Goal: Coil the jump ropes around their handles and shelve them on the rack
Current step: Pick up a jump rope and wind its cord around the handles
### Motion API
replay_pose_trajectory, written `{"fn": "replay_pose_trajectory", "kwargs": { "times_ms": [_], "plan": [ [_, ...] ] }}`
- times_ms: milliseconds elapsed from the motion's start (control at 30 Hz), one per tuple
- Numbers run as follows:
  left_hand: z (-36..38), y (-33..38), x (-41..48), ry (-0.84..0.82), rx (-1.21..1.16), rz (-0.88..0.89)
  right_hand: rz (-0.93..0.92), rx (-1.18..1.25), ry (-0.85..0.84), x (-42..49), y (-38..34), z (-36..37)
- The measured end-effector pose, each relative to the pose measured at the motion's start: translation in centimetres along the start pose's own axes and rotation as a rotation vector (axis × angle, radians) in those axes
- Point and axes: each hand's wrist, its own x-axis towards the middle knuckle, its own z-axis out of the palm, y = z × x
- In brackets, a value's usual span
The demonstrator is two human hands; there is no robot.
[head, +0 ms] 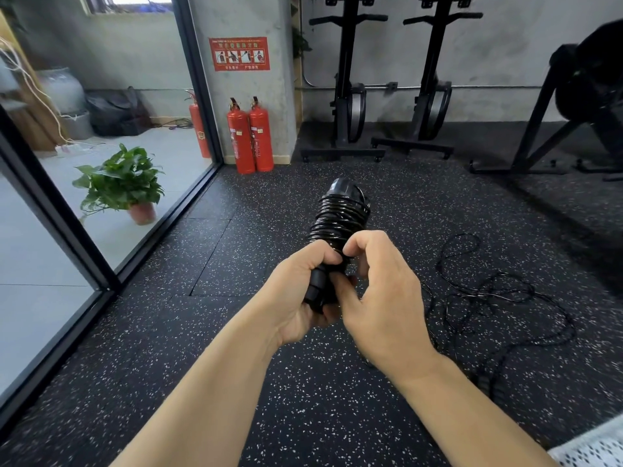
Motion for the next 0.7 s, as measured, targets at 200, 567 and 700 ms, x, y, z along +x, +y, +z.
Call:
{"fn": "replay_pose_trajectory", "kwargs": {
  "times_ms": [200,567,700],
  "plan": [
    [-0.2,-0.5,-0.1,0.068,-0.015,0.007,0.117,0.159,-0.215,0.9,0.4,-1.4],
    [-0.4,-0.4,-0.5,0.069,0.073,-0.02,0.029,0.059,-0.129,0.7,0.8,-1.2],
    [0.5,-0.4,-0.8,0.038,0.037,-0.022,0.028,0.025,-0.057,0.6,0.7,-1.0]
  ]
}}
